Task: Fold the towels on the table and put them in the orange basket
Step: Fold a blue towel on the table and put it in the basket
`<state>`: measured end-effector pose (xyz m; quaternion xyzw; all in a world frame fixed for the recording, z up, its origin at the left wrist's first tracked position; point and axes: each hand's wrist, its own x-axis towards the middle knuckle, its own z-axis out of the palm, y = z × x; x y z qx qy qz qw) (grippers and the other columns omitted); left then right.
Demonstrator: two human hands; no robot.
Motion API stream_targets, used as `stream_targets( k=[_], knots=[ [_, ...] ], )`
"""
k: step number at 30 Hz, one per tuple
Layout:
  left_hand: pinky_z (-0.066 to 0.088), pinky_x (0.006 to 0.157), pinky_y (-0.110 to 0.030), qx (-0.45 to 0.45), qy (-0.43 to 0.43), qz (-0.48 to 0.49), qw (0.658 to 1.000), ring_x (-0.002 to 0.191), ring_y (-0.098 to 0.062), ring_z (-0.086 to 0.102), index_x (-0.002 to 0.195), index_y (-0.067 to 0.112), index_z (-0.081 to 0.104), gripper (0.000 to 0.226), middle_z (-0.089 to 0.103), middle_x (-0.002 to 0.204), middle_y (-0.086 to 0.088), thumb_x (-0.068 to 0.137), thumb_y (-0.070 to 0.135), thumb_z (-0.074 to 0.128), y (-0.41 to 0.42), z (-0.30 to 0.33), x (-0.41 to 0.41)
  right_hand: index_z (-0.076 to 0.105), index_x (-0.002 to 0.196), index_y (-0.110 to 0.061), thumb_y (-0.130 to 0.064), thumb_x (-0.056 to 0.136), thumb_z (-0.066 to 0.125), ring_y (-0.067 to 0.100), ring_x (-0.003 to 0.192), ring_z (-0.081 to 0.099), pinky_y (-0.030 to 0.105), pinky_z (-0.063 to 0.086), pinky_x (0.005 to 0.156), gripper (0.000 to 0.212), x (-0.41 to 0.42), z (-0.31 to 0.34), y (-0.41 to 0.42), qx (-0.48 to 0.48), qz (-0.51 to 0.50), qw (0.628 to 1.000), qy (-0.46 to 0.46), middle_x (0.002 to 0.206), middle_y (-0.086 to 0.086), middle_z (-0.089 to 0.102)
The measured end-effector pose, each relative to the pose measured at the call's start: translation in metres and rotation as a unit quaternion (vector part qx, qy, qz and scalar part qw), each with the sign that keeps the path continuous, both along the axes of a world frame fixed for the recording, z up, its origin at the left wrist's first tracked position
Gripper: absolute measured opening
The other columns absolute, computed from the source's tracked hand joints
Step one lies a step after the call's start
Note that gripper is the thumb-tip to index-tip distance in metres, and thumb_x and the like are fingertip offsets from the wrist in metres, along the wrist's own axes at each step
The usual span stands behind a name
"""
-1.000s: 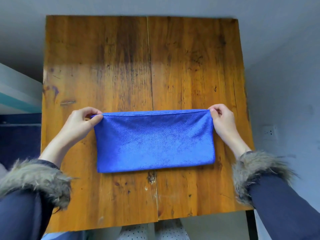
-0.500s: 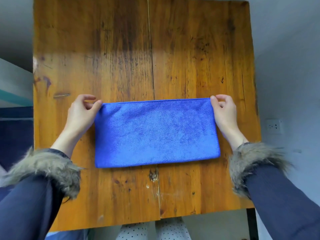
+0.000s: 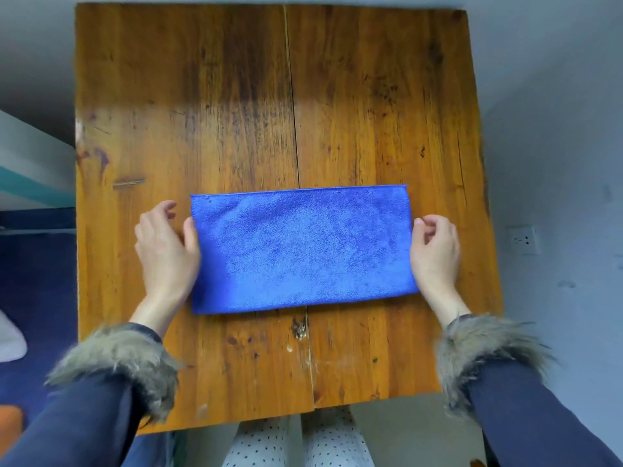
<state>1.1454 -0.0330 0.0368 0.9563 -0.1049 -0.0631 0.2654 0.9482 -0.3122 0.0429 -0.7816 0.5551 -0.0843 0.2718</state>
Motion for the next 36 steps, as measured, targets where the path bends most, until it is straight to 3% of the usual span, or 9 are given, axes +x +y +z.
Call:
stream_targets(
  k=[3,6,12,18,22,25,27,32,36],
  knots=[
    [0.028,0.103,-0.053,0.07,-0.069,-0.156,0.983,0.13,-0.039,0.038,0.133,0.009,0.046,0.047,0.043,0.138,-0.022,0.09,0.025,0.048,-0.019,0.0,-0.037,0.054,0.126,-0.003,-0.019,0.092,0.049,0.036,0.122,0.049,0.048,0.034,0.103,0.038,0.011,0.002,0.038,-0.15,0.184,0.971,0.013,0.128,0.019,0.055],
    [0.017,0.109,-0.063,0.12,-0.085,-0.294,0.945,0.139,-0.04,0.026,0.139,0.019,0.043,0.053,0.031,0.15,-0.018,0.089,0.037,0.043,-0.047,-0.013,-0.067,0.05,0.134,-0.009,-0.025,0.091,0.047,0.034,0.135,0.037,0.056,0.022,0.111,0.046,0.034,-0.013,0.073,-0.169,0.338,0.925,0.025,0.142,0.016,0.044],
    [0.007,0.11,-0.064,0.173,-0.079,-0.307,0.933,0.143,-0.034,0.016,0.145,0.028,0.032,0.059,0.022,0.155,-0.009,0.09,0.051,0.034,-0.053,-0.046,-0.064,0.039,0.142,-0.017,-0.036,0.093,0.039,0.03,0.142,0.022,0.05,0.011,0.116,0.053,0.04,-0.051,0.058,-0.159,0.344,0.923,0.072,0.152,0.012,0.027],
    [0.005,0.112,-0.06,0.189,-0.054,-0.262,0.945,0.144,-0.03,0.013,0.147,0.025,0.028,0.06,0.019,0.156,-0.008,0.092,0.049,0.029,-0.007,-0.047,-0.041,0.034,0.144,-0.011,-0.031,0.096,0.033,0.028,0.144,0.017,0.039,0.007,0.118,0.052,0.007,-0.055,0.029,-0.147,0.272,0.948,0.072,0.154,0.015,0.023],
    [0.007,0.114,-0.053,0.113,0.008,-0.227,0.967,0.145,-0.032,0.006,0.147,0.015,0.026,0.058,0.012,0.157,-0.01,0.094,0.038,0.028,0.02,-0.036,-0.039,0.029,0.146,-0.01,-0.029,0.096,0.033,0.028,0.145,0.011,0.043,0.003,0.118,0.053,0.01,-0.044,0.039,-0.123,0.239,0.958,0.103,0.155,0.016,0.014],
    [0.024,0.11,-0.046,0.037,-0.025,-0.136,0.99,0.138,-0.036,0.027,0.139,0.002,0.039,0.045,0.033,0.148,-0.018,0.095,0.015,0.045,0.033,-0.027,-0.043,0.029,0.146,-0.012,-0.035,0.094,0.028,0.028,0.145,0.012,0.049,0.002,0.116,0.056,0.017,-0.033,0.07,-0.132,0.27,0.948,0.101,0.155,0.014,0.018],
    [0.031,0.1,-0.04,0.02,-0.043,-0.071,0.996,0.121,-0.038,0.043,0.127,0.0,0.05,0.036,0.049,0.13,-0.022,0.092,0.008,0.052,0.034,-0.025,-0.04,0.034,0.144,-0.014,-0.036,0.092,0.03,0.028,0.143,0.016,0.053,0.007,0.115,0.056,0.025,-0.029,0.097,-0.13,0.322,0.934,0.086,0.154,0.013,0.023],
    [0.022,0.084,-0.021,-0.026,0.055,0.019,0.998,0.103,-0.033,0.049,0.105,0.002,0.061,0.024,0.06,0.105,-0.018,0.088,0.02,0.062,0.032,-0.027,-0.022,0.04,0.141,-0.017,-0.037,0.09,0.044,0.031,0.141,0.024,0.058,0.013,0.112,0.055,0.043,-0.038,0.137,-0.142,0.384,0.908,0.092,0.151,0.012,0.03],
    [0.026,0.086,-0.025,0.011,0.097,0.045,0.994,0.107,-0.032,0.049,0.102,0.008,0.064,0.029,0.06,0.107,-0.015,0.085,0.032,0.065,0.03,-0.029,-0.017,0.034,0.144,-0.021,-0.041,0.092,0.042,0.027,0.143,0.019,0.056,0.009,0.114,0.057,0.042,-0.047,0.138,-0.155,0.384,0.902,0.118,0.154,0.008,0.025]
  ],
)
